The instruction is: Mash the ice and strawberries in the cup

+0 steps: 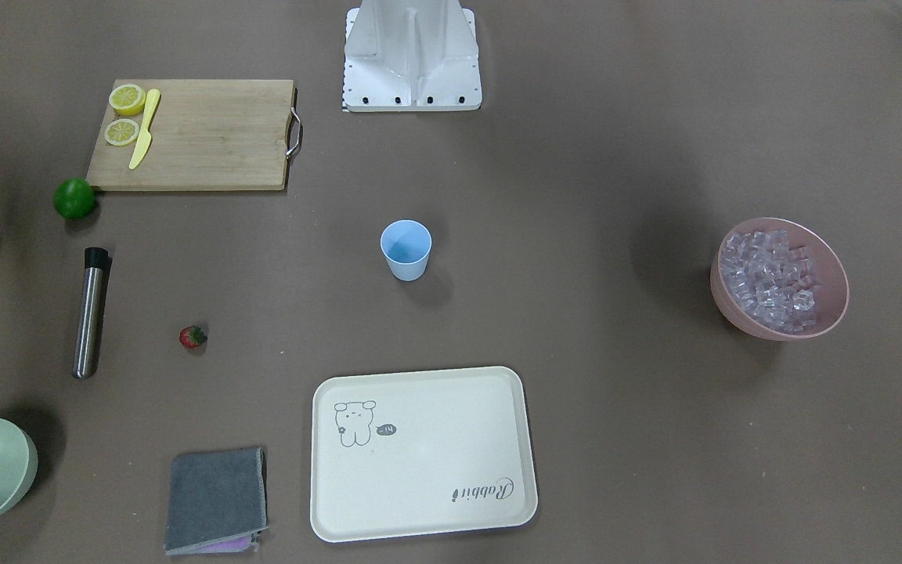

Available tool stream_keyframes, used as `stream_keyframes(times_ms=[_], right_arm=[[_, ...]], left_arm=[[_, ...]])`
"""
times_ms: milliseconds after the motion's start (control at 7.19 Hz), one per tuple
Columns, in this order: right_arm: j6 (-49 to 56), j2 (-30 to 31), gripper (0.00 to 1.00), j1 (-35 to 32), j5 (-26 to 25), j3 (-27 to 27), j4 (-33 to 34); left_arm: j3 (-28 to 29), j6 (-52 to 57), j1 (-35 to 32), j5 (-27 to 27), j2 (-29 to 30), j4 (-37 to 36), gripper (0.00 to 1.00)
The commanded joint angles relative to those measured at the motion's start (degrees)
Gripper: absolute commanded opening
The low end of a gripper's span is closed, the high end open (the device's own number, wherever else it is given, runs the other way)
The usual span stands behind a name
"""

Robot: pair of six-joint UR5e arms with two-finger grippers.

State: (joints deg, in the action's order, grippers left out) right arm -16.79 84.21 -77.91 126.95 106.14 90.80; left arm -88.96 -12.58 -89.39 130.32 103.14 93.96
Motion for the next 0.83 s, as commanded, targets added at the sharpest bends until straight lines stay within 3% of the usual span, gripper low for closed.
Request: stream_keyframes(times_ms=[0, 278, 696], right_arm=[[0.00, 0.69, 1.00, -0.31, 0.05, 0.21, 0.00], [0.00, 0.87, 1.00, -0.75, -0.03, 0.21, 0.00], [0.00, 0.87, 1.00, -1.28, 0.05, 0.56, -0.09]], left_arm=[[-0.94, 0.01, 0.18, -0.06, -0.38, 0.25, 0.97], [-2.61, 0.01, 0.26, -4.25, -0.39, 0.17, 0.97], [-4.01, 0.01, 0.44, -2.26, -3.02, 0.61, 0.97]])
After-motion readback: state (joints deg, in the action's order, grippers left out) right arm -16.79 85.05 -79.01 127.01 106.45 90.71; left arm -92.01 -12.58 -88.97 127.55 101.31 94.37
